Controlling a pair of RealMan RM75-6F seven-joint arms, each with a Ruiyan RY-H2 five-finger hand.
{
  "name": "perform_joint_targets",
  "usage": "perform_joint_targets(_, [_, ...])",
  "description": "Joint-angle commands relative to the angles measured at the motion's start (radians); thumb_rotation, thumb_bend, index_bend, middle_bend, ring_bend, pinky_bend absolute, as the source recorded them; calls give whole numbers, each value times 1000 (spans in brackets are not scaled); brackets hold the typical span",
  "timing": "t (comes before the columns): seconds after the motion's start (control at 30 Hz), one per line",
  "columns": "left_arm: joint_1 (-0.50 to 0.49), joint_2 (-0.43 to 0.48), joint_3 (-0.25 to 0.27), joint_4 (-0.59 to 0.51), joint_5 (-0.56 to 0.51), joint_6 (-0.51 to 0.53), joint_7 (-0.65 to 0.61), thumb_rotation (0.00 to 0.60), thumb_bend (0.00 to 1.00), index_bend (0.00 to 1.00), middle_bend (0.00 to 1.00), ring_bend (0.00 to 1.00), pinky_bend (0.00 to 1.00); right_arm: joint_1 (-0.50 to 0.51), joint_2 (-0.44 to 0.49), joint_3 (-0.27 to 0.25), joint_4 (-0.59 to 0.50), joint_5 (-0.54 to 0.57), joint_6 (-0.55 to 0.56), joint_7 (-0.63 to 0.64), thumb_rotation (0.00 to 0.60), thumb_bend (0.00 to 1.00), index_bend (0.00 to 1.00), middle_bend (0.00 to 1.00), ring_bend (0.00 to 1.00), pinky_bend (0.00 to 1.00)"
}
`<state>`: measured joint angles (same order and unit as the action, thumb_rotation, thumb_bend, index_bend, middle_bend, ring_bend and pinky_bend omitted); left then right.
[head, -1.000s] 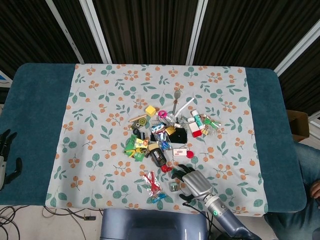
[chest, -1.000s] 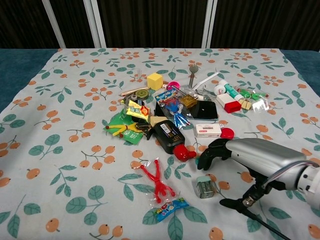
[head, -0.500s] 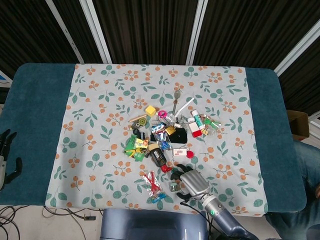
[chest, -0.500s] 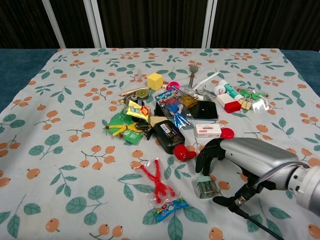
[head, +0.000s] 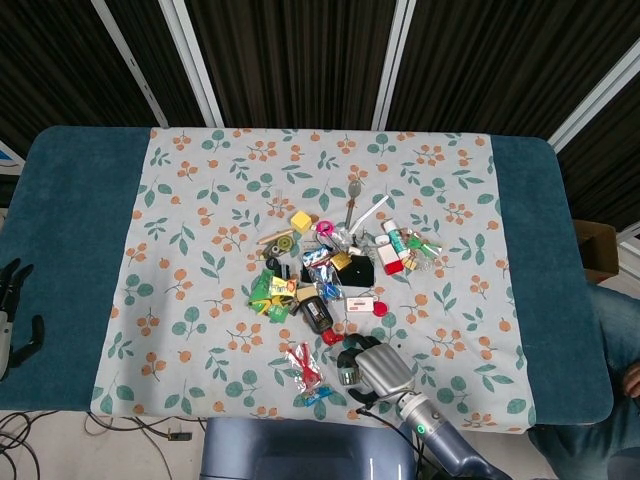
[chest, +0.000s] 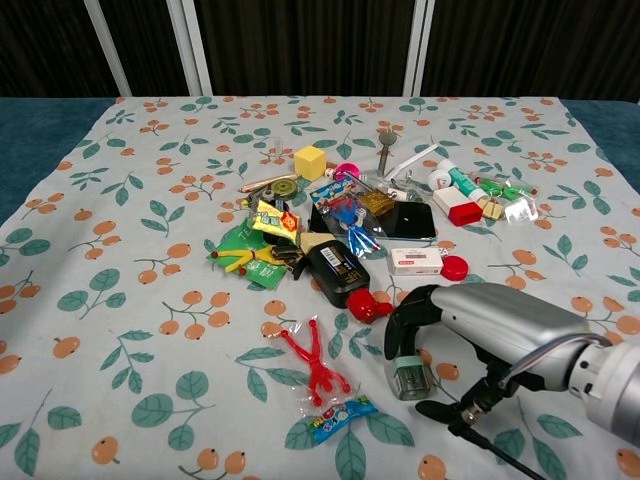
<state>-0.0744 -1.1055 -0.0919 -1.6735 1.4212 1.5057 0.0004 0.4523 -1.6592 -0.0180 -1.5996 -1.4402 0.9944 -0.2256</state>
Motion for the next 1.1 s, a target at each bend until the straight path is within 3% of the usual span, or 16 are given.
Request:
perform_joint_targets(0.03, [0,0,0,-1,0,0,0,600,563,60,0,0,87,3,-4,0,5,4,-3,-4,600,347,430,465,176,229])
perform_joint_targets(0.47, [2,-1,0,2,5,6,-2,600,562,62,0,0,87,3,-9,12,-1,13,20,3,600,404,502,521,226,229])
perform_joint_targets(0.77, [2,1,-1,-2,-2,3,-3,600,563,62,0,0,87,45,111,82,-79,-3,16,112,600,388,504,514,228,229])
perform_joint_targets(0.93, [2,0,-2,-3,-4,4,2,600,562,62,0,0,87,69,209,155,-137,17,8,258,600,388,503,513,227,229])
perform_joint_targets(1.1, [4,-1,0,-3,0,7,-2,600,562,62,0,0,94,92,306,202,-186,2,-36,557,600,387,503,509,226,229])
